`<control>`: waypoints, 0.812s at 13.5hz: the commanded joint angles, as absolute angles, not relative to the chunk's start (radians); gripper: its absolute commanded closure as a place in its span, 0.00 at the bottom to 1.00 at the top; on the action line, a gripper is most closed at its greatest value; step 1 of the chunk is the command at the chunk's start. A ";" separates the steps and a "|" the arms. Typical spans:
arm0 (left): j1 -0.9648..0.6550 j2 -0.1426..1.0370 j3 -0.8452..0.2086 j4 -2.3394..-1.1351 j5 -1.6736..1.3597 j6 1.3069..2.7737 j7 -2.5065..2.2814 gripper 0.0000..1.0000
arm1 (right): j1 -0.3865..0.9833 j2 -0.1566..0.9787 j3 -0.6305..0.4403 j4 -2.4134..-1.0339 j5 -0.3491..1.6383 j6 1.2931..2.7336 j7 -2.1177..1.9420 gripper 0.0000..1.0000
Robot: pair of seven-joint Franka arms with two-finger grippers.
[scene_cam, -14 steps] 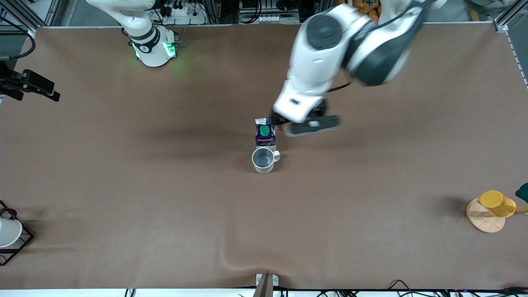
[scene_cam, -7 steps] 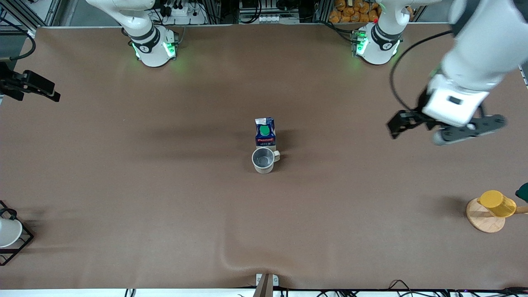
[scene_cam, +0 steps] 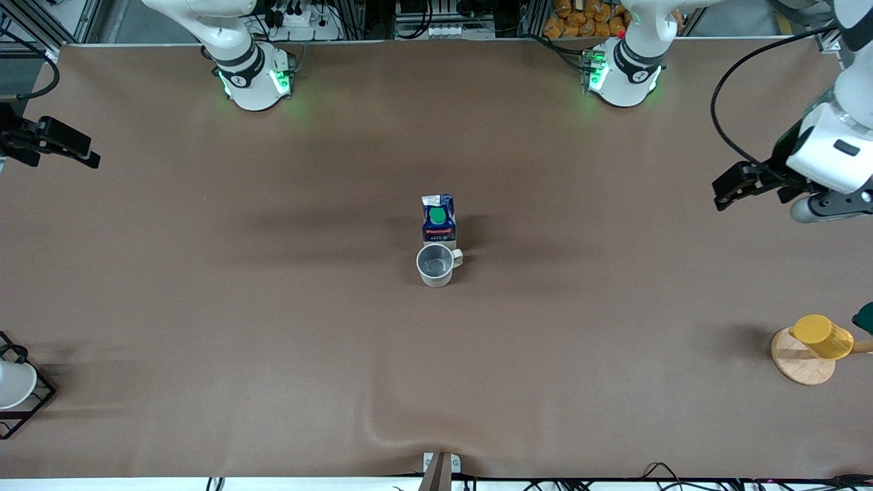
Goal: Place milk next to cup
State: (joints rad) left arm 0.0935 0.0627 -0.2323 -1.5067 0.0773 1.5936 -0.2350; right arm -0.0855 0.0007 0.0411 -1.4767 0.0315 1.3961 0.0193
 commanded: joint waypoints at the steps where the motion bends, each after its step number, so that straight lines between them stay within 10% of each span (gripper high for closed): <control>1: 0.062 0.009 -0.181 -1.551 0.061 1.585 -0.206 0.00 | -0.104 -0.009 0.052 -1.483 0.029 1.390 0.021 0.00; 11: 0.034 -0.067 -0.115 -1.609 -0.002 1.548 -0.206 0.00 | -0.100 -0.008 0.054 -1.488 0.031 1.388 0.021 0.00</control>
